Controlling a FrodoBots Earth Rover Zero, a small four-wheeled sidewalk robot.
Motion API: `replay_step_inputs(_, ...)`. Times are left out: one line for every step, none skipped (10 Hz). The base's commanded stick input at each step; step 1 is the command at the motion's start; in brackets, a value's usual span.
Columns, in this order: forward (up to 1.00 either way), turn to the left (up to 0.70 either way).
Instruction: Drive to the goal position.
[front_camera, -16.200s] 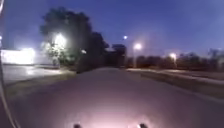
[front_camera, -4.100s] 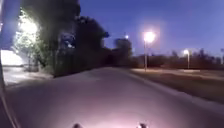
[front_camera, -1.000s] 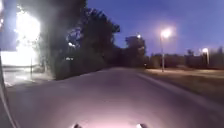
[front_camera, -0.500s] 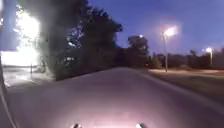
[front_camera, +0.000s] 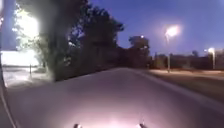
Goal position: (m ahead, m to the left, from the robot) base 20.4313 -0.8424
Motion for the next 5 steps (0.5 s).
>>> replay_step_inputs(1.00,0.00)
replay_step_inputs(1.00,0.00)
replay_step_inputs(1.00,0.00)
replay_step_inputs(1.00,0.00)
replay_step_inputs(1.00,0.00)
